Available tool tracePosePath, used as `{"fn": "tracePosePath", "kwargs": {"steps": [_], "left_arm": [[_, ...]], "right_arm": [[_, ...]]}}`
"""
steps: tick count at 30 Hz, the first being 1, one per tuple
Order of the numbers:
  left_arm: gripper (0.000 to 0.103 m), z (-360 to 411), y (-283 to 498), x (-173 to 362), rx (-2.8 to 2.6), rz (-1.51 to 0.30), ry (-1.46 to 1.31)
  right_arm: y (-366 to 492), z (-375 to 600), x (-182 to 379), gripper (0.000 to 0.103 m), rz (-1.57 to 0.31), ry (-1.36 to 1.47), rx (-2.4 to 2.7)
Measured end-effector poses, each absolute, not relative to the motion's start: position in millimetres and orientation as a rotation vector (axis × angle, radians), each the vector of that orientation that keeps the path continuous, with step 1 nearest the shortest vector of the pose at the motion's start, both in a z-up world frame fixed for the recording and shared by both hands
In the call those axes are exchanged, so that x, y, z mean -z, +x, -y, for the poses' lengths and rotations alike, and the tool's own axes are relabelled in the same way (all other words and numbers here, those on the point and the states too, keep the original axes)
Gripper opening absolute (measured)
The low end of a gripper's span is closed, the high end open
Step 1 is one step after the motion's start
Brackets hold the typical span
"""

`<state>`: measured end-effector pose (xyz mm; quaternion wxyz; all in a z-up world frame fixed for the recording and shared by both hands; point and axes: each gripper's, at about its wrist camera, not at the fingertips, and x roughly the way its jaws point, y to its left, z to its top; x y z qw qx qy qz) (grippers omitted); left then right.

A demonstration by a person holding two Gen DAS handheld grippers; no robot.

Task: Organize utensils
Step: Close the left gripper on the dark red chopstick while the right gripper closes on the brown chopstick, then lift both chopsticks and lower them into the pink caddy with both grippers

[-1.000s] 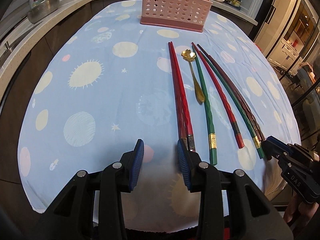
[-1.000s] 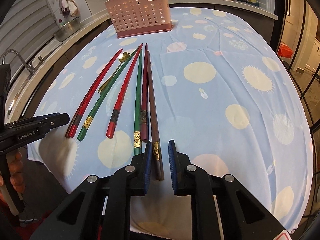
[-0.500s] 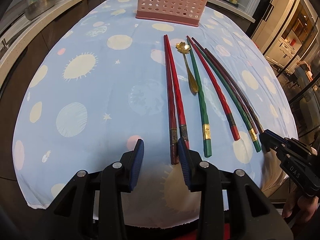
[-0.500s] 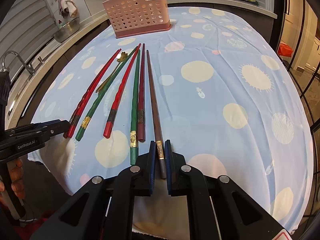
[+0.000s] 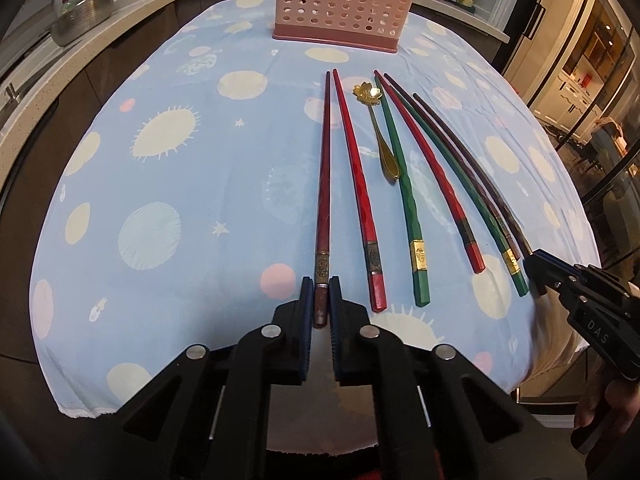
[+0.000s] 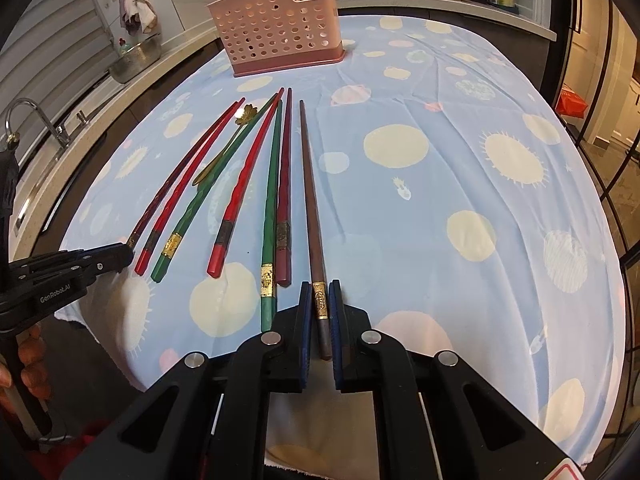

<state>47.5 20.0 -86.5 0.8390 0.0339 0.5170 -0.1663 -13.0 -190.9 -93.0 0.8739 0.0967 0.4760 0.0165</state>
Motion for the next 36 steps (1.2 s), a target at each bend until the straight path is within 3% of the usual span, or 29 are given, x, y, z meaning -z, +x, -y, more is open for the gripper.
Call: {"fn": "tracePosePath", "kwargs": {"steps": [15,36], "left_arm": [[0.007,-40,57,28,0.366,-0.986,0.002],[0.007,-33,131,-69,0.327,-0.727,0.014]], "right_arm": [[-6,205,29,0.007,-0.834,0.200,-0.041],[75,226,-65,0.007,-0.578,0.171,-0.035]]}}
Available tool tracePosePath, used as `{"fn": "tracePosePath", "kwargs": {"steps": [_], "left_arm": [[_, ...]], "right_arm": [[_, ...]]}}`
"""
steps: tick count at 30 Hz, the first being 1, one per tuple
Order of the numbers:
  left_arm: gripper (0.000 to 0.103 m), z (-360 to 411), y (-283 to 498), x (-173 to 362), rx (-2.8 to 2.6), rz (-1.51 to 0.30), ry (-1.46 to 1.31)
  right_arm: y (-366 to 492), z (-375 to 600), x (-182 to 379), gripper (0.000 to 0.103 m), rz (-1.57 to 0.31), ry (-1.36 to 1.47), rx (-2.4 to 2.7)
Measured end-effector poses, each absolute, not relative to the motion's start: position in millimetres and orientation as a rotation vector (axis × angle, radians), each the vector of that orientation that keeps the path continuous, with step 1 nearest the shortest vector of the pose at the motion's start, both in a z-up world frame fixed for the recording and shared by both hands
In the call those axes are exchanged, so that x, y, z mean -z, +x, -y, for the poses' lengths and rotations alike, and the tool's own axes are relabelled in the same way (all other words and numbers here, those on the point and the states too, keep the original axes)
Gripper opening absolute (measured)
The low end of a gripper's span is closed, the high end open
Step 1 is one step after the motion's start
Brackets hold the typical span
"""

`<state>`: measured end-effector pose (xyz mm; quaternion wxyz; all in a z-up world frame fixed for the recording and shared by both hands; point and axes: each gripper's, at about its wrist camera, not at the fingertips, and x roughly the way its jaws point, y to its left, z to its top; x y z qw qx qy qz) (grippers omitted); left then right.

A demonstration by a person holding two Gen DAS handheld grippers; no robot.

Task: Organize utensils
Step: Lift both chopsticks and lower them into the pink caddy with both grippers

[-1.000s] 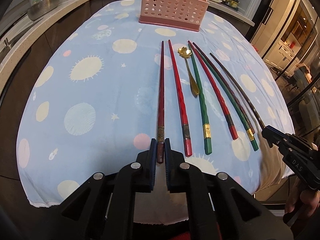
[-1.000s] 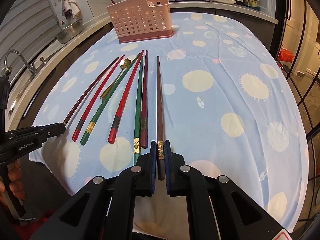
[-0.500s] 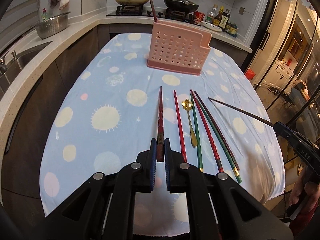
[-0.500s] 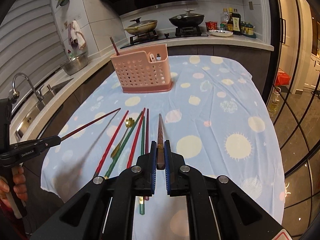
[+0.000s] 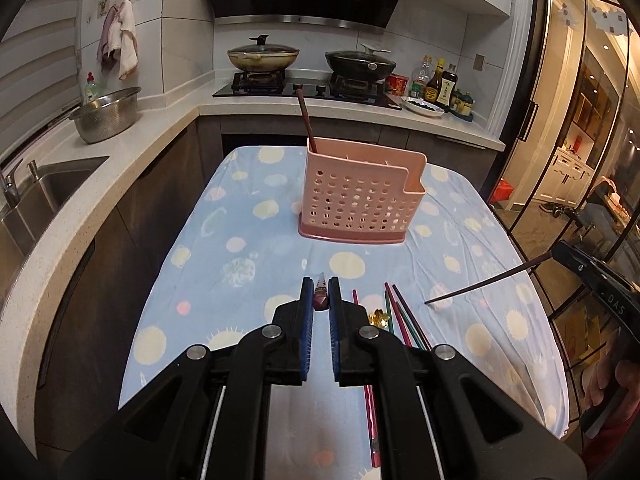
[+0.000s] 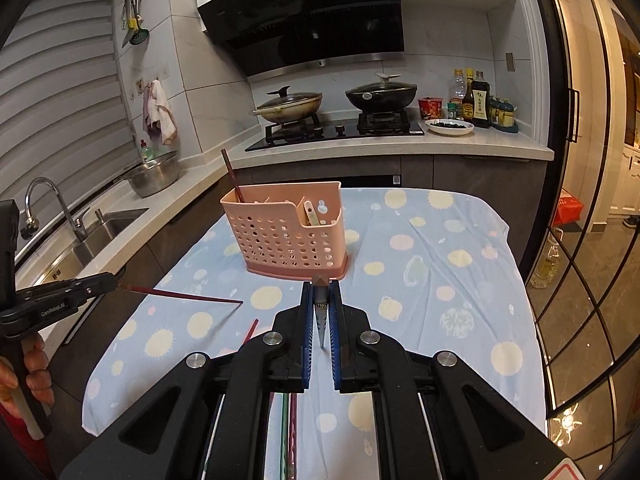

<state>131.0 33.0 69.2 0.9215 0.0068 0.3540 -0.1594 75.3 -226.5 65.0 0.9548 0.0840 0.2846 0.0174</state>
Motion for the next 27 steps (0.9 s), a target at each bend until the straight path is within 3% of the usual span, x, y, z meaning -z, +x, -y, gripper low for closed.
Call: {"fn": "tracePosePath", "kwargs": {"steps": [19,27], "left_arm": [[0.007,-9,183,-118,0.357,-0.634,0.036],[0.007,-1,202,-161,0.370,-0.551,0.024]], "right_arm": [[125,229,-96,0.007,-0.530,0.162,-0.040],[158,230,-131,0.007,-0.476,0.155,-0.054]]}}
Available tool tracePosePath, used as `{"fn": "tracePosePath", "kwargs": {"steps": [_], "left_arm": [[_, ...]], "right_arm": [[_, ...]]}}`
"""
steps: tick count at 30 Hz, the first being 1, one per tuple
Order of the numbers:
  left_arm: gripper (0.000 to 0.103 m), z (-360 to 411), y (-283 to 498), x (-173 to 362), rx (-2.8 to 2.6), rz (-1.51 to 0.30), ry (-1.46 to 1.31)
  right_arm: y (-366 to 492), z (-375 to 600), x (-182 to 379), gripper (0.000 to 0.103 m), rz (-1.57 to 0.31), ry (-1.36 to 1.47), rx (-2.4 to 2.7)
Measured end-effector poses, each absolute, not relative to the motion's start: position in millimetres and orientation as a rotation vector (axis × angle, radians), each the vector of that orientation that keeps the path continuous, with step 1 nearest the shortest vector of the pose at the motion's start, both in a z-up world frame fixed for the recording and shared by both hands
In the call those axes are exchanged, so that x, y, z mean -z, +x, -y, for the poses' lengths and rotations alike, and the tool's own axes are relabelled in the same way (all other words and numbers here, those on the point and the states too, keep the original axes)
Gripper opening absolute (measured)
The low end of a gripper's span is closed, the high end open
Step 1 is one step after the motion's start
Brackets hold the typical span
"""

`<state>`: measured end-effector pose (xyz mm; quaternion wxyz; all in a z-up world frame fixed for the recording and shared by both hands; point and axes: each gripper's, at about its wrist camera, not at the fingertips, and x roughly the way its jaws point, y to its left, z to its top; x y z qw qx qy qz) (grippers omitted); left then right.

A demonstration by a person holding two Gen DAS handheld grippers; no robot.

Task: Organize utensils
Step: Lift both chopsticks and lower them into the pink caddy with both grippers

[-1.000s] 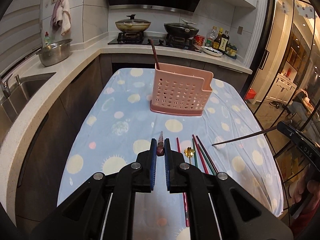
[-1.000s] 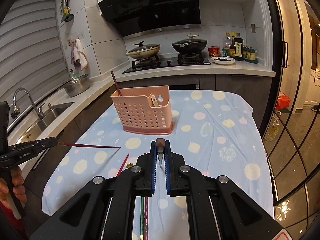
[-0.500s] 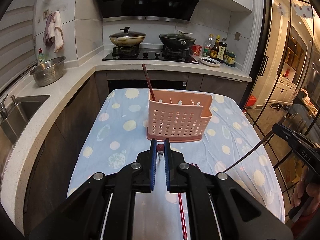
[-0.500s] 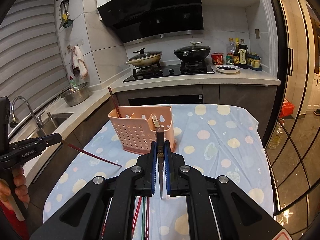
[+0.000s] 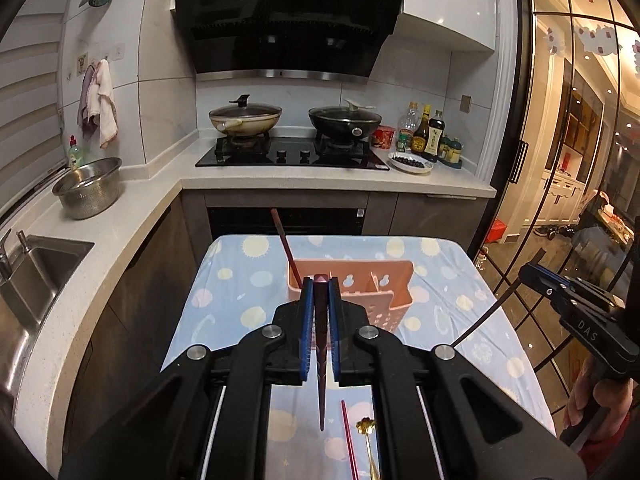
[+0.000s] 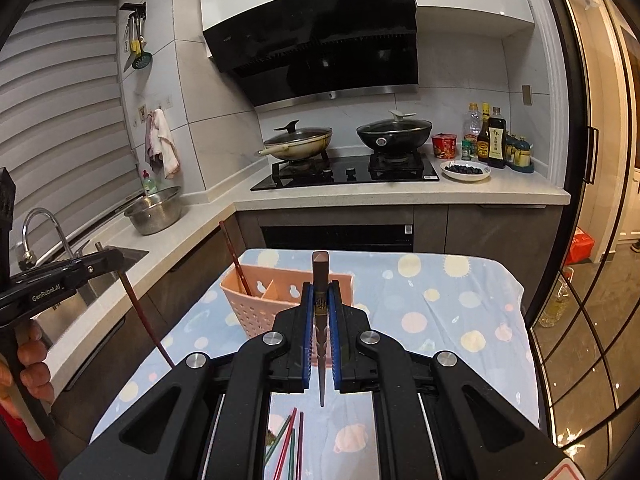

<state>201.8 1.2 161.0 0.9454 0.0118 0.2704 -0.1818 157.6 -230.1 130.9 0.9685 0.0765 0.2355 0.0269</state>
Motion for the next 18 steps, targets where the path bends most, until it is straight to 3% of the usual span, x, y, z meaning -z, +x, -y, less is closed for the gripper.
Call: {"fn": "tracePosePath", "kwargs": {"steps": [12,18], "left_arm": [[0.007,12,248,-250,0.372,-0.391,-0.010],[0.007,19,288,-260,0.361,-0.384,-0.019]], "right_arm": [[226,234,-210,0.007,-0.375,0.192,-0.092],[269,223,-212,0.007,-0.394,0.193,-0.100]]}}
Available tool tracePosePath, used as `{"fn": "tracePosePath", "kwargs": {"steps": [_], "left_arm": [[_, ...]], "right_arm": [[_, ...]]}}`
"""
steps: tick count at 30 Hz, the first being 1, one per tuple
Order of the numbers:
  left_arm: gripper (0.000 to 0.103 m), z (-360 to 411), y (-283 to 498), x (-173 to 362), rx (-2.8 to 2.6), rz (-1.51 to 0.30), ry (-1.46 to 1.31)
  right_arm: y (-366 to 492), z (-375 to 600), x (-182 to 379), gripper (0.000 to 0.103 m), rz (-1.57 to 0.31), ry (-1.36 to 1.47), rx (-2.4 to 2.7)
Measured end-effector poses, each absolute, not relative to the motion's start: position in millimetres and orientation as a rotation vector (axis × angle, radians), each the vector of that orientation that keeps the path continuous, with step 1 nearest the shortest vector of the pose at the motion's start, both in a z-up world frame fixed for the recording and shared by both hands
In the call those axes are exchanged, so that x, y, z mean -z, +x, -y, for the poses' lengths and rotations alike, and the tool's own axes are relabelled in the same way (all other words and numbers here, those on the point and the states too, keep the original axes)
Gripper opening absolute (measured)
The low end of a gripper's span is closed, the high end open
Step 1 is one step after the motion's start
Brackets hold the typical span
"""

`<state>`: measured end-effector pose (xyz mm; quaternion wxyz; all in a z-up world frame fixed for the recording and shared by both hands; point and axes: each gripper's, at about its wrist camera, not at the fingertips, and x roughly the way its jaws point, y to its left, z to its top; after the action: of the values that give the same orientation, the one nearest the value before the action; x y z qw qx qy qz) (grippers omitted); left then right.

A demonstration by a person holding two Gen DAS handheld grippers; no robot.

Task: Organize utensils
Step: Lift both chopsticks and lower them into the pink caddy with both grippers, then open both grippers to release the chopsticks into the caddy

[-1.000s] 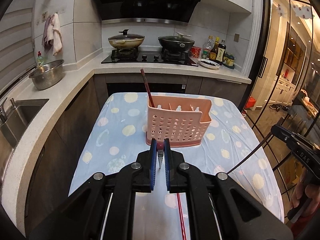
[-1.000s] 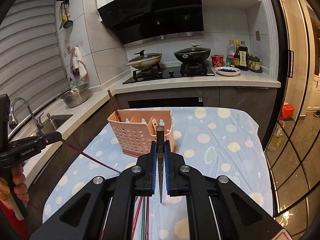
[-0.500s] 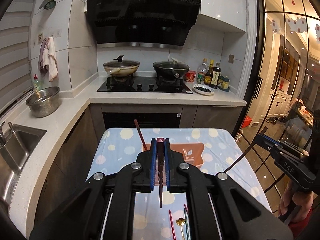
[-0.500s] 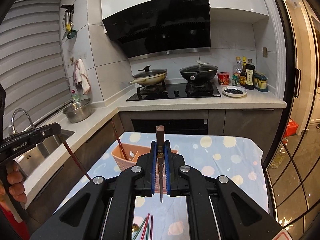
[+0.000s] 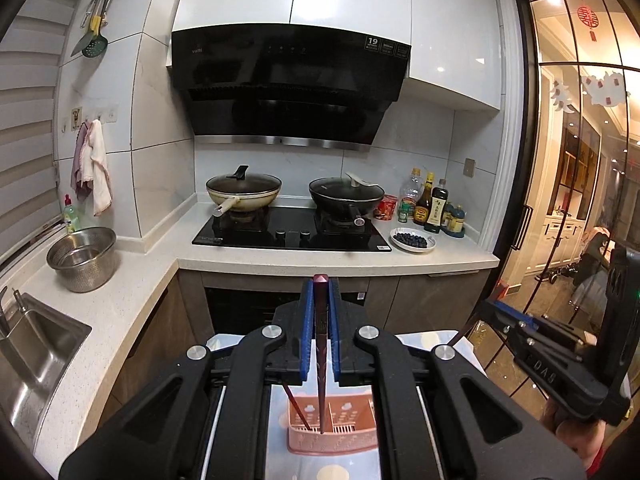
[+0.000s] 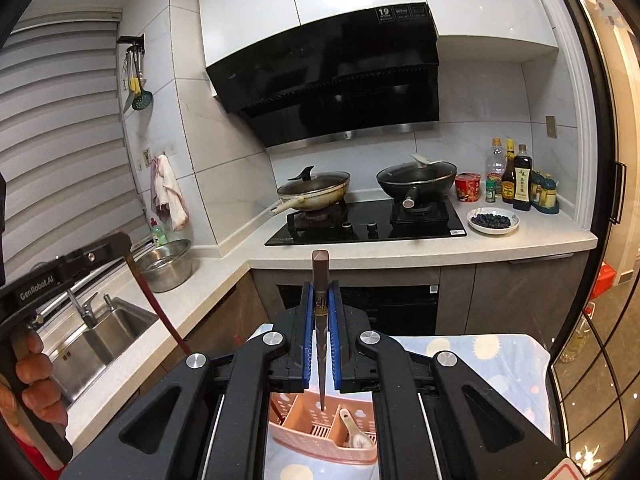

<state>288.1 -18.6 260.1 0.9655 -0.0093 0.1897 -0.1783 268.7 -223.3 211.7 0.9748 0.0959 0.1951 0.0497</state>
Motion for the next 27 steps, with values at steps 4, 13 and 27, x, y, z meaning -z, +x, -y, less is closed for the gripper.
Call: {"fn": "tracePosePath", "kwargs": {"steps": [4,13,27], "left_arm": [[0.007,23,309,-244,0.337,-0.414,0.000],[0.007,31,340,-198,0.339,-0.516,0.006],[0.050,34,340,-176,0.296,-0.537,0.013]], "right_arm": [[290,220,-189,0.007,-0.445,0.209,-0.115],[311,214,-137,0.007,-0.548,0.207,-0.116],[302,212,-130,0.032,-0.531,0.159,-0.071]]}}
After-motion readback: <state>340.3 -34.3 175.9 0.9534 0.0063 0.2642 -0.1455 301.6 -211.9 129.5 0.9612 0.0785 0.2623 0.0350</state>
